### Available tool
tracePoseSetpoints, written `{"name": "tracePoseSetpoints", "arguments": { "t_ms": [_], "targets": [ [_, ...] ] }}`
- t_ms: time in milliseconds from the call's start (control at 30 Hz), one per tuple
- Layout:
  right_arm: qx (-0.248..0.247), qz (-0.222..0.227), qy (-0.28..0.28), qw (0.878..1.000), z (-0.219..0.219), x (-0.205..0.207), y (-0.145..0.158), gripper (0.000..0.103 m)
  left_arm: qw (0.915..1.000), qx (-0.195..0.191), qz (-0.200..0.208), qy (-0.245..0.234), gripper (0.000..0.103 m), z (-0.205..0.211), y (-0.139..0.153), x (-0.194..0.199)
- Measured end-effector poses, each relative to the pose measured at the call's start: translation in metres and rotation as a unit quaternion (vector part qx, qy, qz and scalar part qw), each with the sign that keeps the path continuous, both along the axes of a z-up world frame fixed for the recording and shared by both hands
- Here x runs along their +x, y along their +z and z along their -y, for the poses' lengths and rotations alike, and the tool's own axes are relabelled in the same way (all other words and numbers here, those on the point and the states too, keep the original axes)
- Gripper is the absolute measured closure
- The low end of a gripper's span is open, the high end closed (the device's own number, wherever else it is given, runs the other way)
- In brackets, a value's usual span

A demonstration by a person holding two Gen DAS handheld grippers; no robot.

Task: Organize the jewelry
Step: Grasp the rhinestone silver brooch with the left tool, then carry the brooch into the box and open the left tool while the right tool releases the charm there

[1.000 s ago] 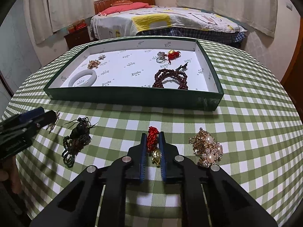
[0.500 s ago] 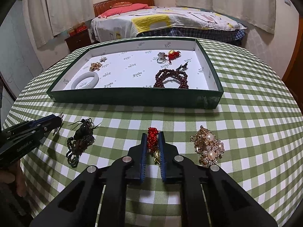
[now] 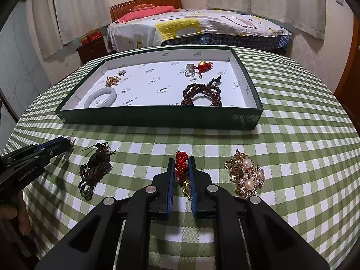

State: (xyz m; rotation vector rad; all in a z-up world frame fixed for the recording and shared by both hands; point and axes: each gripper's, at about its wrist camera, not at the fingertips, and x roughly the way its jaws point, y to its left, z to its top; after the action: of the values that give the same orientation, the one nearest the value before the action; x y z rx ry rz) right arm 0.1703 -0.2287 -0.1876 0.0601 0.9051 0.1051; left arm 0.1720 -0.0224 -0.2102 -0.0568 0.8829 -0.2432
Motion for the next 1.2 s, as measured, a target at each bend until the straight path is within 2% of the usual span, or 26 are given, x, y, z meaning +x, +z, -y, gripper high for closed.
{"name": "tracePoseSetpoints", "arguments": {
  "t_ms": [867,1200],
  "targets": [
    [0.020,0.049,0.008,0.999,-0.008,0.001,0.042,0.091,0.9984,-0.015,0.055,-0.006,0.089,0.001,0.049,-0.004],
    [0.014,0.097,0.023,0.995,-0.018,0.031,0.071,0.091,0.9954,-0.022,0.092,-0.016,0.089,0.013,0.075,0.021]
  ]
}}
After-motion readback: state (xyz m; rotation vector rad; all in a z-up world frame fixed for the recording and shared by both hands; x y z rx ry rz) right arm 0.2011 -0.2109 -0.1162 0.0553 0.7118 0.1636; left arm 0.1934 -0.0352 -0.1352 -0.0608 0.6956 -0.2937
